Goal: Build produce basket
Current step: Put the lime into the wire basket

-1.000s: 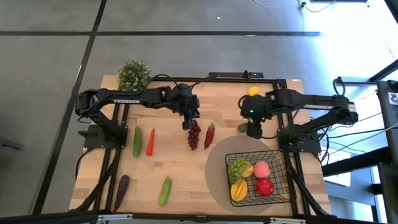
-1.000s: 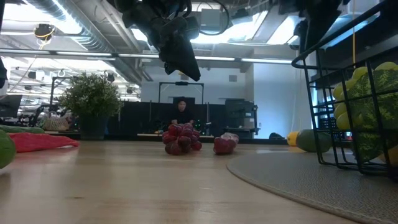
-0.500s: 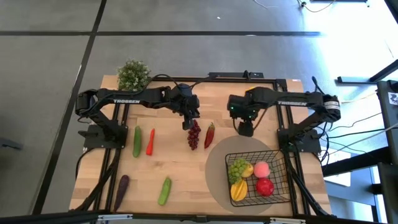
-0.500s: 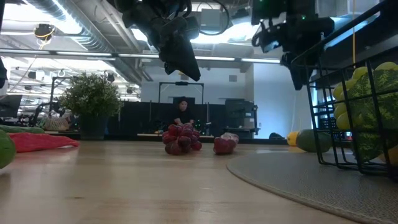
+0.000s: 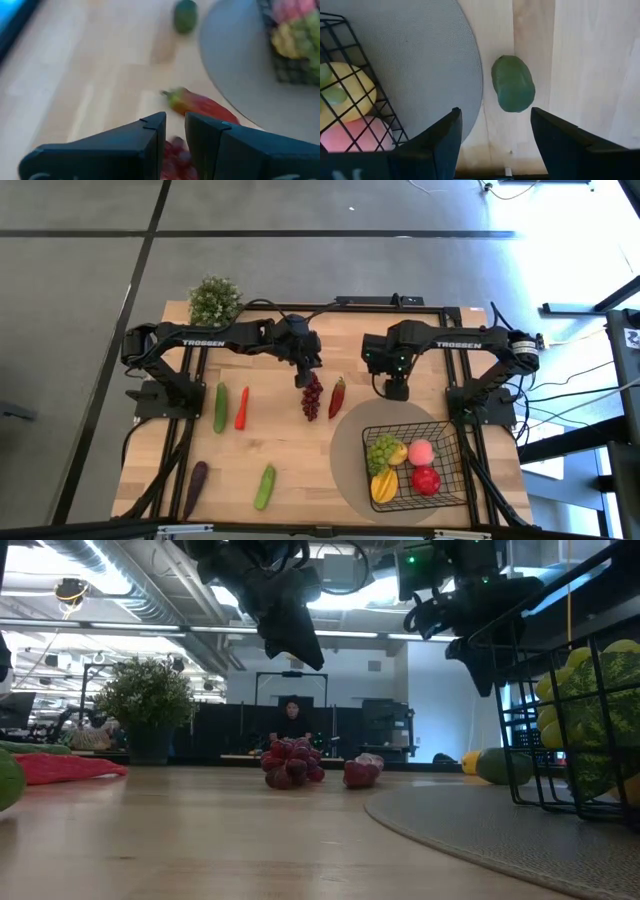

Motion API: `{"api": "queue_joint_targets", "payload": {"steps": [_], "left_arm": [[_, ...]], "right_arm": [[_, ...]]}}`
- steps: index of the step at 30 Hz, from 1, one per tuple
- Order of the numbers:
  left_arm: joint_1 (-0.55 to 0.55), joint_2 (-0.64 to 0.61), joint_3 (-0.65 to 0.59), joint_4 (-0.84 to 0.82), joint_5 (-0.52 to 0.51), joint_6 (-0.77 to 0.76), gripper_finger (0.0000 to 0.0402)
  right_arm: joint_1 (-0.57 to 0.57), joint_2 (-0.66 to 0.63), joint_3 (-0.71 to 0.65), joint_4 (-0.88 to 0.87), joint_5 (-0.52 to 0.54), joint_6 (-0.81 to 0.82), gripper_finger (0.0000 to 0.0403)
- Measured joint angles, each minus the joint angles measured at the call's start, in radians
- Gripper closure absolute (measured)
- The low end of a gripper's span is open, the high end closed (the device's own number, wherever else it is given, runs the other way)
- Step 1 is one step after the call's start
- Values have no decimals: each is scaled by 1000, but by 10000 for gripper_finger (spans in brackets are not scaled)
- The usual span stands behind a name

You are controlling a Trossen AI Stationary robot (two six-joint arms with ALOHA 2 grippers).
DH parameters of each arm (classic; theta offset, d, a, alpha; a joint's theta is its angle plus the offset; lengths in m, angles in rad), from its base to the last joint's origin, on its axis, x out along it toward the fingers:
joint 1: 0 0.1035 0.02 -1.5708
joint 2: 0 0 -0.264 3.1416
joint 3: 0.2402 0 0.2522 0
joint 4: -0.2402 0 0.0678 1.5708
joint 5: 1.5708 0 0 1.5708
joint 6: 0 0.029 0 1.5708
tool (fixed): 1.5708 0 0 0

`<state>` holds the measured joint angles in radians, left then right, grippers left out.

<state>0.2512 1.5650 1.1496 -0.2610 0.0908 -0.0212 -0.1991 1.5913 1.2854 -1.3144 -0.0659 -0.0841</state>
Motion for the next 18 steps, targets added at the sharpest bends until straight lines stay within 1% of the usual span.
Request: {"api": "queue_joint_targets", "payload": {"steps": [3,7,9,12,16,18], "left_arm": [[1,0,0,2,-68,-25,341],[5,0,0,1,-80,-27,341],[5,0,0,1,-79,-28,341],[6,0,0,0,-80,-28,341],[6,0,0,1,-80,-27,341],[6,0,0,1,-80,-27,341]], "right_arm": [[-11,0,0,-5,0,-2,176],[-29,-8,-17,-1,0,-5,176],[-37,-31,-59,-5,-6,-4,176],[-42,-98,-157,2,-46,23,176],[-41,-184,-254,134,-92,55,176],[-41,-215,-278,213,-88,54,176]]}}
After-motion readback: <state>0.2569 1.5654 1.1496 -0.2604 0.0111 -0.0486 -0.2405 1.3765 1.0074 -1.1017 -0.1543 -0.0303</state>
